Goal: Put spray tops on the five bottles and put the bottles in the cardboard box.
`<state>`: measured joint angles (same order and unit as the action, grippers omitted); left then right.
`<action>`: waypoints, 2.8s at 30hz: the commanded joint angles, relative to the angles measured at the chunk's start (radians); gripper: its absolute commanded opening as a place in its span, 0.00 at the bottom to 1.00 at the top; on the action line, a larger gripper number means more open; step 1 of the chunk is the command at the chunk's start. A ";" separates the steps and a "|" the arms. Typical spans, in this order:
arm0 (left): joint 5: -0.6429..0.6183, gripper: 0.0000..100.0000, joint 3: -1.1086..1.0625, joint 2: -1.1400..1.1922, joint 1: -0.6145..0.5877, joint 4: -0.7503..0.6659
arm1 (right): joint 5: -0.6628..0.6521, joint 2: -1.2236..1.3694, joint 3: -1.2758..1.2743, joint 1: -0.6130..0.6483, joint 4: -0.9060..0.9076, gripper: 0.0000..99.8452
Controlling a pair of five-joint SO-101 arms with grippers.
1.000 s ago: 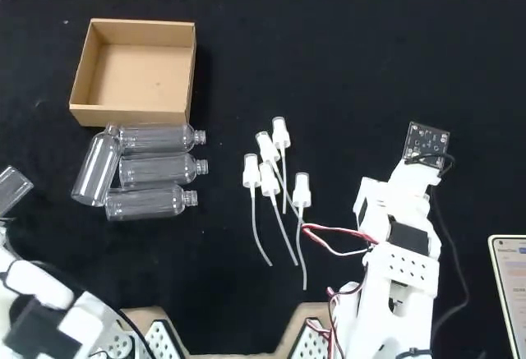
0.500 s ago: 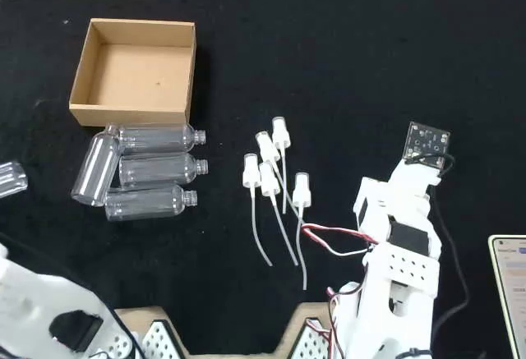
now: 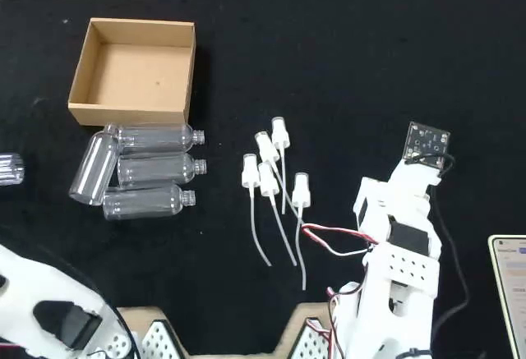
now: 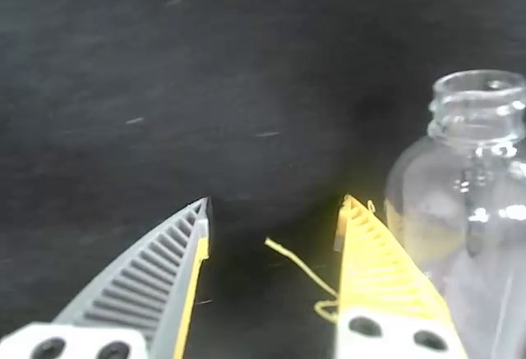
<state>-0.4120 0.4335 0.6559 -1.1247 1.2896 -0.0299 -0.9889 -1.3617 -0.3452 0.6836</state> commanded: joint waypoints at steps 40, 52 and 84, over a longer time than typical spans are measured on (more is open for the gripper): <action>0.084 0.30 0.665 0.153 0.476 0.038 | -0.011 -0.022 0.007 0.008 -0.038 0.06; 0.092 0.31 0.759 0.229 0.407 0.080 | -0.011 -0.022 0.007 0.009 -0.038 0.06; 0.370 0.10 0.901 0.419 0.404 0.316 | -0.011 -0.022 0.007 0.009 -0.038 0.06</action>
<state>-0.1557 1.1699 1.0871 -0.7089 1.4308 -0.0299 -0.9889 -1.3617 -0.3452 0.6836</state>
